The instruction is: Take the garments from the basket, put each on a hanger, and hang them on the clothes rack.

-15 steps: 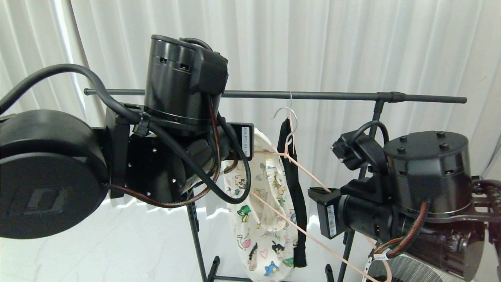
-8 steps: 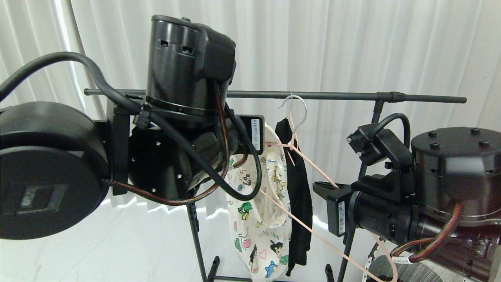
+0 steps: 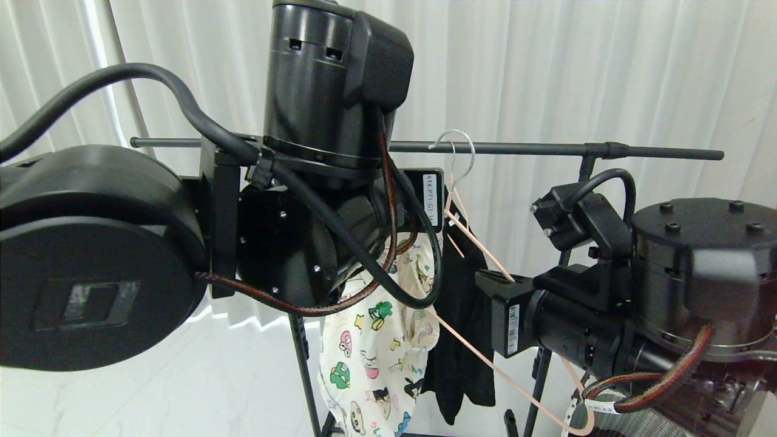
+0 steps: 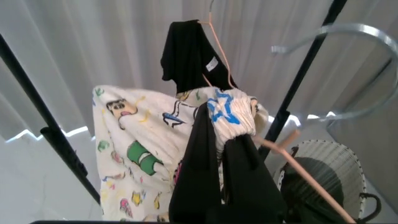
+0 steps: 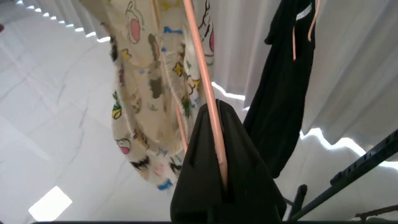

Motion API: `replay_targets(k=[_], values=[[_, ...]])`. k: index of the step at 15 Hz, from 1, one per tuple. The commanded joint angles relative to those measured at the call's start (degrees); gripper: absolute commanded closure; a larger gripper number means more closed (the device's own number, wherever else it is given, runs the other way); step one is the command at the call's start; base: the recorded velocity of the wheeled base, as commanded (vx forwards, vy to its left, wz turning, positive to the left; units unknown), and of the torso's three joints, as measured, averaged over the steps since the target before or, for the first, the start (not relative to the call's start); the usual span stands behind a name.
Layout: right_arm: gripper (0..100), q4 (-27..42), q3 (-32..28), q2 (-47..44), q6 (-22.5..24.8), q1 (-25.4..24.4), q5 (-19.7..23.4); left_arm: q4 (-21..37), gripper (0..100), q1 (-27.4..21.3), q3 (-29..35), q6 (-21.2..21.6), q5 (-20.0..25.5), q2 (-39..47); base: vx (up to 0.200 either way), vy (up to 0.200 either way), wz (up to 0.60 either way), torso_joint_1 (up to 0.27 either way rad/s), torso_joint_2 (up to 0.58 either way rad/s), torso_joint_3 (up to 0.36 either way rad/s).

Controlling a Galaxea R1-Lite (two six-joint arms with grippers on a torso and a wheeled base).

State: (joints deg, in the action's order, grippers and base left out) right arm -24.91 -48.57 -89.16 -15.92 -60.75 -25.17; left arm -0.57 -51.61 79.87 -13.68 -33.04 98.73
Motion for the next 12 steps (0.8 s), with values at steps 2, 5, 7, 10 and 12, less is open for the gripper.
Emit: replay_targets(k=[2,5,7,10,12], values=[[100,-0.14,0.05,-0.93,0.01,0.01,-0.31,-0.04,100,-0.15,-0.68,0.05,-0.1,-0.56,0.0,0.0,0.0,0.0,0.0,0.0],[100,-0.67,0.05,-0.93,0.01,0.54,-1.11,-0.04,0,-0.15,-1.21,0.05,-0.1,-0.82,0.0,0.0,0.0,0.0,0.0,0.0],[100,-3.66,-0.04,-0.93,0.54,1.6,-2.16,-0.04,0,-0.06,-3.14,1.11,-0.1,-2.67,0.0,0.0,0.0,0.0,0.0,0.0],[100,-6.03,-0.04,-0.93,1.68,1.77,-3.39,-0.04,0,-0.15,-5.08,2.08,-0.1,-4.42,0.0,0.0,0.0,0.0,0.0,0.0],[100,-8.32,-0.04,-0.84,3.09,1.77,-3.39,-0.04,0,-0.06,-7.71,1.99,-0.19,-5.66,0.0,0.0,0.0,0.0,0.0,0.0]])
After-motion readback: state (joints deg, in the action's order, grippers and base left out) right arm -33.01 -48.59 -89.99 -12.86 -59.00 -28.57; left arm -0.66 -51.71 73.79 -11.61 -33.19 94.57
